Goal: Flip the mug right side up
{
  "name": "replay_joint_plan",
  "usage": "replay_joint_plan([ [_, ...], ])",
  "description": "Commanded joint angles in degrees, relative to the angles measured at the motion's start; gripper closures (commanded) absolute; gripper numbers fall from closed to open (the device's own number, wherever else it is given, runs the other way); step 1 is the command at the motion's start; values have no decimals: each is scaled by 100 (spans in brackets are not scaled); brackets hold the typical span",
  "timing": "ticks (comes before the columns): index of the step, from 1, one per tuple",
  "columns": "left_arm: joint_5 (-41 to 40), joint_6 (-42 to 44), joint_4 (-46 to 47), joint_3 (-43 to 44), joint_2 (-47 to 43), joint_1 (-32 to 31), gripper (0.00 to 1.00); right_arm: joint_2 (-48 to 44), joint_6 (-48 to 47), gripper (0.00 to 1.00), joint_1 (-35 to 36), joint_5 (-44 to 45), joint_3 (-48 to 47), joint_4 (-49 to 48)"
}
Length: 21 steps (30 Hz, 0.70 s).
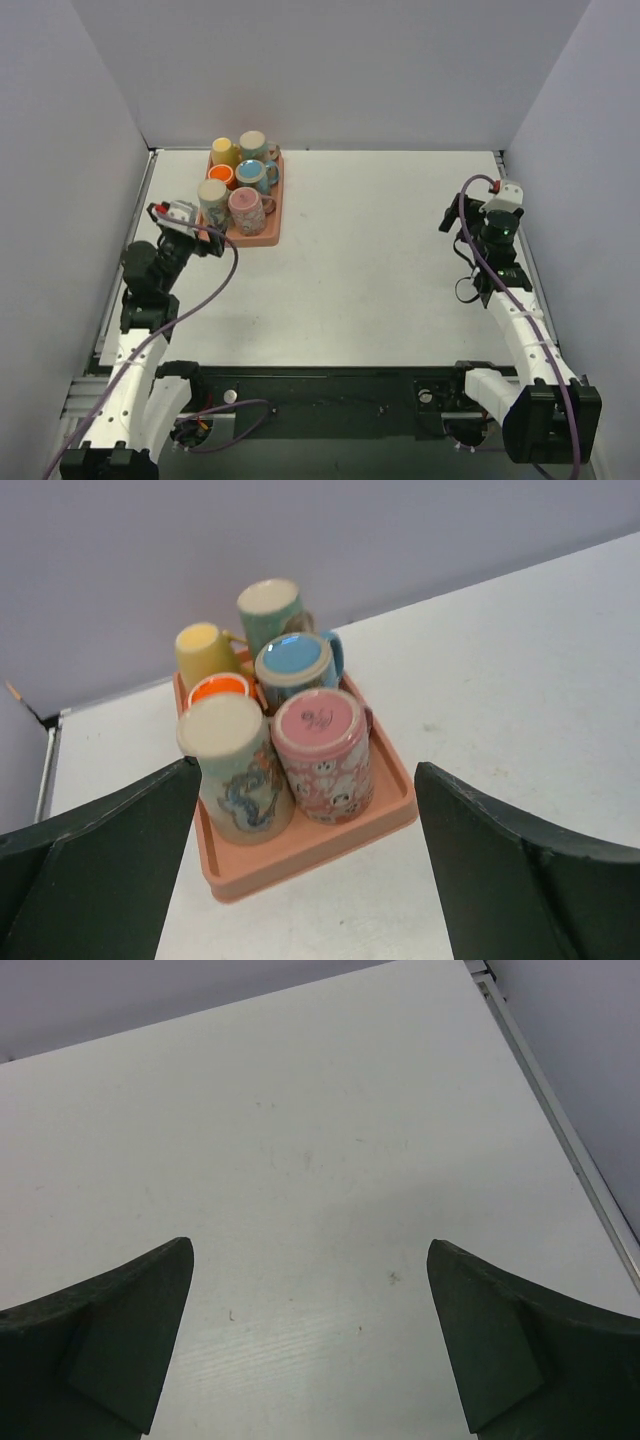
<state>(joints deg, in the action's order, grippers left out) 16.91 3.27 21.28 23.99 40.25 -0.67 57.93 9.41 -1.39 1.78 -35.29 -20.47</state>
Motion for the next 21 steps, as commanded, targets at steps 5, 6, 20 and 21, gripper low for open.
replay_joint_plan([
  [5, 146, 1490, -6427, 4871, 2517, -1390, 0, -151, 237, 4, 42, -995, -1015, 1976],
  [6, 103, 1649, -6878, 5305, 2949, -1497, 0, -151, 228, 5, 42, -1126, -1041, 2029],
  [20, -2005, 2547, -10257, 12108, 8384, -2921, 19, -238, 88, 8, 234, -1646, -682, 2469],
  [21, -2329, 2747, -10223, 12208, 8611, -2930, 19, -282, 35, 8, 253, -1585, -655, 2434],
])
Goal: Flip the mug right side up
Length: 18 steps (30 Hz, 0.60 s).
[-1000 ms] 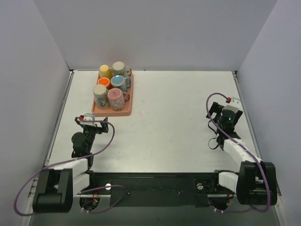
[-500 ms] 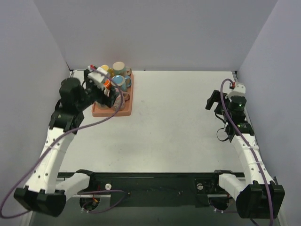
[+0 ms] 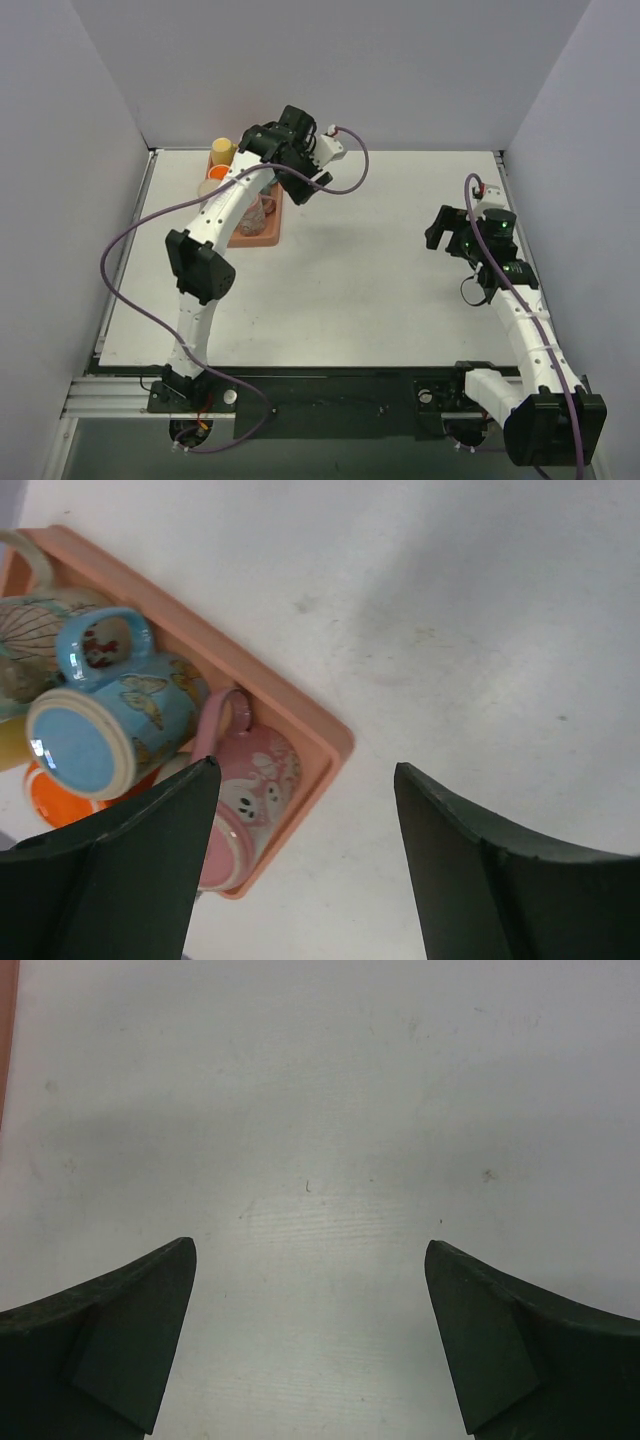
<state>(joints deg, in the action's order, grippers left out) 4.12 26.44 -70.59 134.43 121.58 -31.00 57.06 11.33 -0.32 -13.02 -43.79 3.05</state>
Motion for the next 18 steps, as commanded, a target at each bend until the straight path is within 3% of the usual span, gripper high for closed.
replay_joint_plan([
  [1, -1262, 537, -801, 1129, 559, 95, 20, -230, -184, 8, 181, -79, 274, 73],
  [5, -1871, 1143, -368, 918, 1025, 173, 33, -265, -184, 8, 225, 10, 336, 108],
  [18, -2451, 1891, 801, 901, 2071, 384, 32, -160, 9, 9, 357, 89, 503, 64],
])
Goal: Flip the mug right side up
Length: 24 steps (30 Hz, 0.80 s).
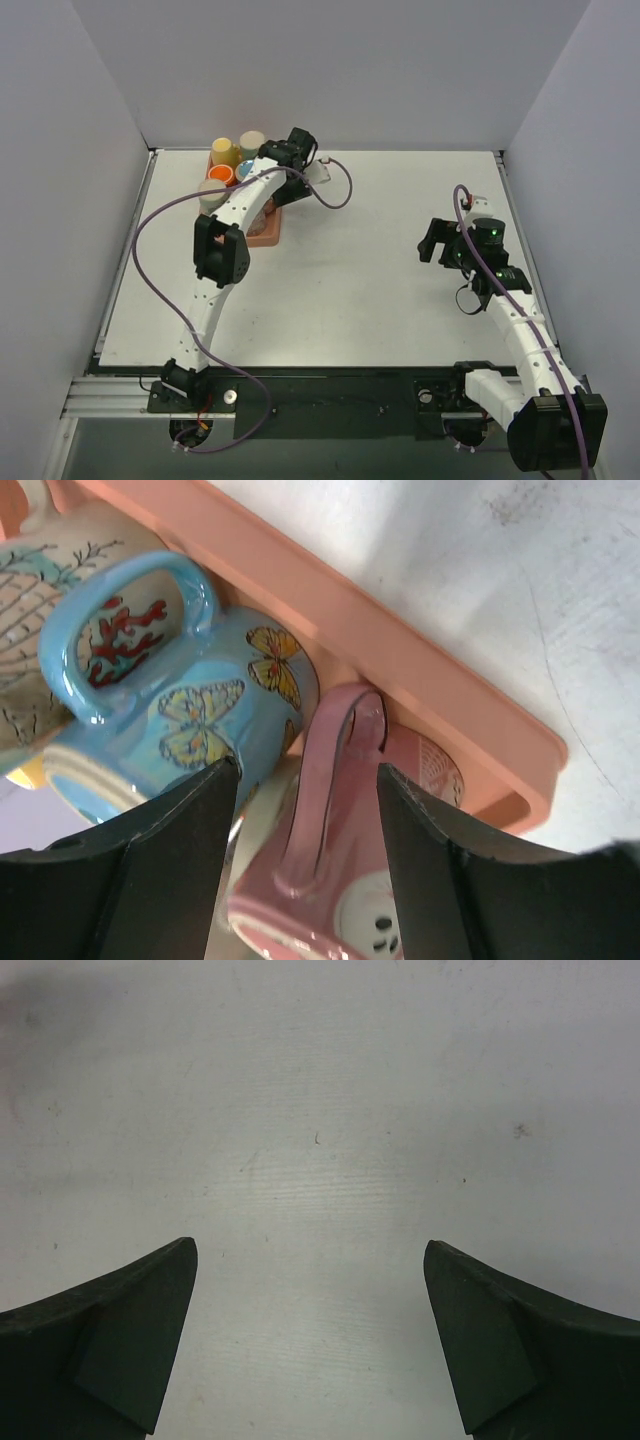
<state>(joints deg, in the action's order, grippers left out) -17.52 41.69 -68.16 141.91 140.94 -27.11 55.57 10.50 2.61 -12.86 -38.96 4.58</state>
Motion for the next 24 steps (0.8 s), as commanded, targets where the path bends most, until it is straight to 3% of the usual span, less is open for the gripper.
replay_joint_plan([
  [1, -287, 418, 550, 127, 161, 13, 32, 15, 101, 10, 90, 108, 11, -89],
  [7, -192, 208, 374, -92, 180, 136, 40, 33, 128, 10, 152, 337, -33, -62],
  [11, -217, 243, 558, -716, -58, 162, 41, 68, 136, 11, 187, 354, -15, -124],
  [15, -252, 208, 523, -507, 239, 250, 43, 121, 215, 11, 240, 337, -50, -177],
  [17, -287, 199, 506, -340, 380, 259, 49, 121, 224, 11, 266, 320, -59, -194],
  [19, -252, 146, 453, -225, 399, 224, 64, 121, 224, 11, 284, 319, -85, -168],
  [21, -138, 50, 418, -233, 215, 163, 99, 112, 207, 11, 284, 328, -138, -115],
  [24, 37, 23, 549, -453, -189, 101, 100, 51, 180, 11, 310, 337, -173, -80],
])
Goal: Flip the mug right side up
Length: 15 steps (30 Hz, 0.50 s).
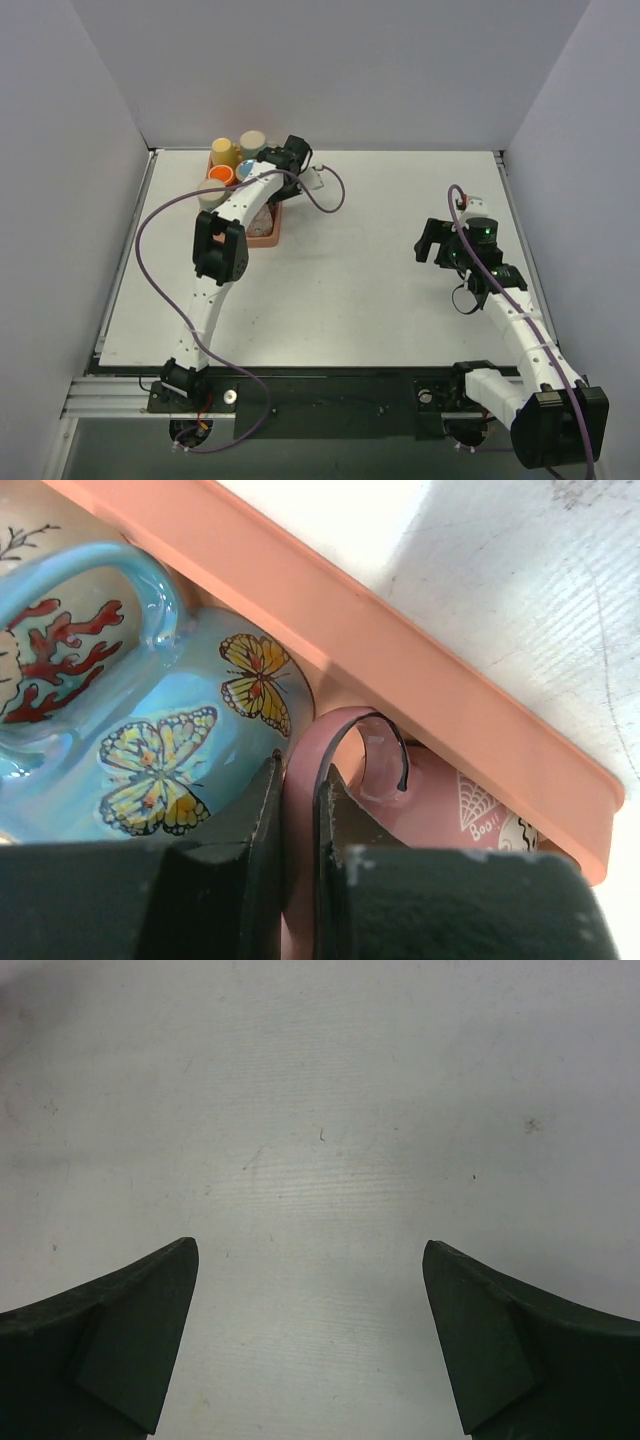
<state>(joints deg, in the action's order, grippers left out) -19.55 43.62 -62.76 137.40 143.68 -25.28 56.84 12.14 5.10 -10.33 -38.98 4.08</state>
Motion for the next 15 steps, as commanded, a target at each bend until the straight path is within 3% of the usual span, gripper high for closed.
replay_joint_plan([
  [1, 267, -160, 88, -90, -690, -100, 100, -76, 16, 11, 78, 84, -206, -30],
  [12, 1532, -1266, 80, 251, -2150, -56, 100, 20, 253, 13, 815, 189, -1294, 252],
  [15, 2897, -2186, -26, 516, -2484, 93, 100, 247, 629, 12, 1115, -21, -1866, 444],
])
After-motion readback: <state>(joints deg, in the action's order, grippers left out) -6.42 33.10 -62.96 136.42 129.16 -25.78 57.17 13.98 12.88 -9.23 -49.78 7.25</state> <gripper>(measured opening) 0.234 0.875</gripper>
